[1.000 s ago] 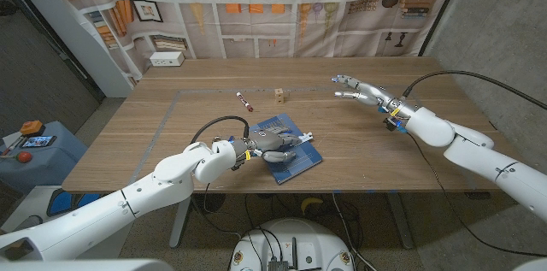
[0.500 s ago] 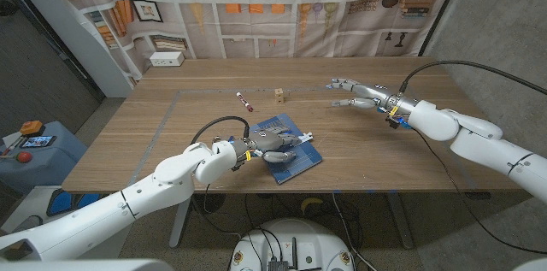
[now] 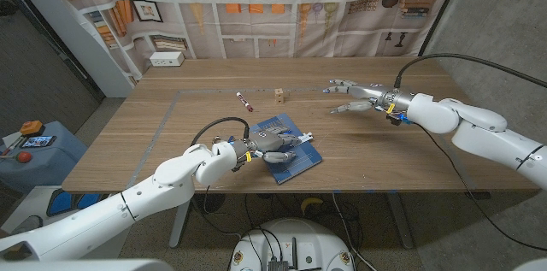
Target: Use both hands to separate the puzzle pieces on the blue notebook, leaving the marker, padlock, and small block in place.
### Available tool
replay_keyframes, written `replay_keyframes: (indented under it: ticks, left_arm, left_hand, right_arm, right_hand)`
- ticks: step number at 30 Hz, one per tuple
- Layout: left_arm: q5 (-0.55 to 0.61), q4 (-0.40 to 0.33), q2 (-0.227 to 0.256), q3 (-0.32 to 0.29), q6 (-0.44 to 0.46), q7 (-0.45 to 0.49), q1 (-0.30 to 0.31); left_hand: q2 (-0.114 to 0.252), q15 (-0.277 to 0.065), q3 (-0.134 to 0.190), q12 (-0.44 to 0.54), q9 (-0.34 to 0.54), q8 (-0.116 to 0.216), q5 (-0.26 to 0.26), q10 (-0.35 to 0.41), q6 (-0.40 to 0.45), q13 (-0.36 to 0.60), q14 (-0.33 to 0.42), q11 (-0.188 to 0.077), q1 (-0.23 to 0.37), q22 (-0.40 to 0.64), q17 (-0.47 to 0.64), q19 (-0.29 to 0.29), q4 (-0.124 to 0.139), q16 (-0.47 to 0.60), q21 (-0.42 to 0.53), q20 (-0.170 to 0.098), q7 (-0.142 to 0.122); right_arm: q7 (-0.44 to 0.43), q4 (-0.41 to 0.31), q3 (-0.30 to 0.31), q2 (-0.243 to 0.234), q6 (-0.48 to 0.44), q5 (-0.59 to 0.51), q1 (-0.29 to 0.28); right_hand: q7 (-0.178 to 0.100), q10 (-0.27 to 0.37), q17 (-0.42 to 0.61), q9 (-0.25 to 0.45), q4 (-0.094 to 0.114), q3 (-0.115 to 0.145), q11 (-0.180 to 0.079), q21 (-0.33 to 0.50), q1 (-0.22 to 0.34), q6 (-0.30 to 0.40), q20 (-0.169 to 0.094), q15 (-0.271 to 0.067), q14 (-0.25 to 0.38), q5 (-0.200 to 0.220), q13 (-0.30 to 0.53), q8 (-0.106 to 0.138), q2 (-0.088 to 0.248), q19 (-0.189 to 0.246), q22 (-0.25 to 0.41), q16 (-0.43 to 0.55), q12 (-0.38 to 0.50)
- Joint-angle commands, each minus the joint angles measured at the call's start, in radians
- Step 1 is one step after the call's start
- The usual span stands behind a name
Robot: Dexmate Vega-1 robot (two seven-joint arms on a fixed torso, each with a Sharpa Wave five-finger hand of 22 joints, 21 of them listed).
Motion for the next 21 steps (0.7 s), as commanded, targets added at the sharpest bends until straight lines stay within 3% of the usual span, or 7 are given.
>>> replay_keyframes:
  ticks: [1,8,21]
  left_arm:
    - [0.004,-0.009,0.003,-0.003,0.010,0.004,0.008]
    - [0.007,-0.012,0.004,-0.003,0.013,0.005,0.011]
    - [0.009,-0.017,0.005,-0.005,0.021,0.009,0.021]
  left_hand:
    - [0.095,-0.123,0.006,0.004,0.005,0.004,0.001,0.004,0.008,0.005,0.004,-0.002,0.009,0.002,0.002,-0.093,-0.004,0.000,0.006,-0.079,0.002]
    - [0.094,-0.122,0.009,0.004,0.005,0.005,0.000,0.011,0.015,0.005,0.009,-0.002,0.009,0.002,0.002,-0.091,-0.005,0.000,0.006,-0.077,0.003]
    - [0.093,-0.120,0.012,0.005,0.005,0.005,-0.001,0.017,0.022,0.005,0.017,-0.001,0.008,0.002,0.002,-0.088,-0.007,0.001,0.006,-0.076,0.006]
  right_arm:
    - [0.076,-0.140,-0.012,-0.034,-0.141,-0.109,-0.003]
    - [0.099,-0.200,-0.031,-0.032,-0.208,-0.200,-0.007]
    - [0.187,-0.282,-0.079,-0.002,-0.300,-0.357,0.004]
  right_hand:
    - [-0.003,-0.026,0.003,0.004,-0.001,0.014,0.009,0.003,0.031,-0.008,0.028,0.024,-0.011,0.011,0.003,0.012,-0.014,-0.004,0.002,0.004,0.003]
    - [0.001,-0.043,0.005,0.007,0.000,0.020,0.019,0.010,0.062,-0.018,0.055,0.040,-0.010,0.013,0.005,0.013,-0.032,0.008,0.002,0.010,0.006]
    - [0.005,-0.056,0.007,0.015,0.000,0.032,0.038,0.013,0.104,0.006,0.067,0.050,-0.012,0.018,0.007,0.033,-0.049,0.022,0.002,0.013,0.009]
